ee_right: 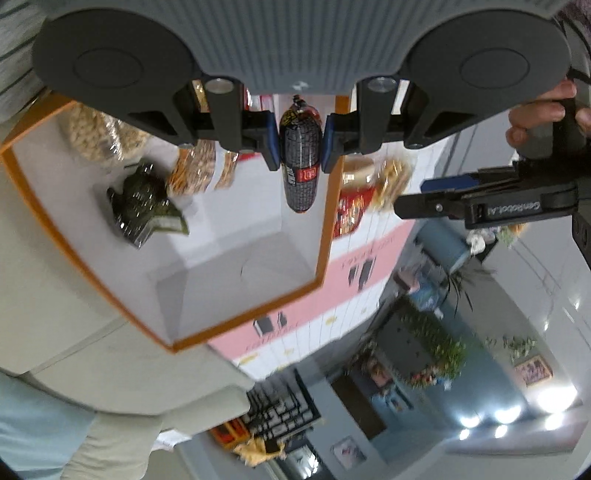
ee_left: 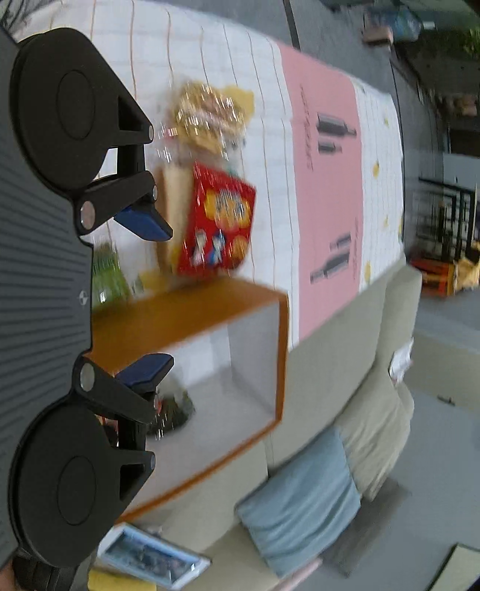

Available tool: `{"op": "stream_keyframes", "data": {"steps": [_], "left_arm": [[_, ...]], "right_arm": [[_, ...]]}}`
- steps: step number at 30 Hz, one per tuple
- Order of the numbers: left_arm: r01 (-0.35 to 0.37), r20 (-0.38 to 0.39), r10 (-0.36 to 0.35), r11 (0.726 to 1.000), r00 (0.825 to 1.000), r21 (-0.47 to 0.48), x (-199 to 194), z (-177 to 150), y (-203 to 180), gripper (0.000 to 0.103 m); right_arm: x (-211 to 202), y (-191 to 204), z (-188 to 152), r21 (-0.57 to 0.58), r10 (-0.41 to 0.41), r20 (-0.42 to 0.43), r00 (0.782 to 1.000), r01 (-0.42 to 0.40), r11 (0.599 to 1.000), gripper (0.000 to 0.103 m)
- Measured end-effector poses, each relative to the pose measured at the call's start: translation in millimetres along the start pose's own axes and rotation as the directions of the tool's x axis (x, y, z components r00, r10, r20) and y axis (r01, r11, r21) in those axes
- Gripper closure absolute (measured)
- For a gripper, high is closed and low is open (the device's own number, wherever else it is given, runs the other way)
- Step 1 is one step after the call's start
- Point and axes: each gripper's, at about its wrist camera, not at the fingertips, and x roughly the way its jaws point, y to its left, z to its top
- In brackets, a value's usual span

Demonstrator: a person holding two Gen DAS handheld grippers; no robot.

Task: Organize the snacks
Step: 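Lower the sausage stick into the box and open the right gripper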

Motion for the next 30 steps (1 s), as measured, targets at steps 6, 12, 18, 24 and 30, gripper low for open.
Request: {"op": "stream_keyframes", "data": {"steps": [6,12,18,24,30], "left_arm": [[-0.004,0.016,0.004,1.000,1.000,-0.018,-6,0,19,0.022],[0.020,0.010,-0.020,1.000,1.000,-0.023,-8,-4,28,0.022],[0.018,0.029,-0.017,0.999,0.999,-0.034,-15,-3,35,0.022],[0.018,0.045,-0.016,0.999,0.999,-0.050,-22,-1,39,0.022],[0.019,0.050,-0.017,0.999,0.999,-0.047,-27,-3,42,0.022]], "right_arm": [[25,12,-5,-0.033,-0.018,-0.083,0.996,0.015,0.999,0.078],[33,13,-5,-0.023,-0.050,-0.112,0.992,0.048,0.999,0.053],[8,2,5,0.038,-0.058,0.040,0.997,0.057,0.998,0.046],[-4,-2,8,0.075,-0.074,0.095,0.993,0.067,0.995,0.046],[-11,13,9,0.002,-0.074,0.132,0.988,0.075,0.997,0.046]]}}
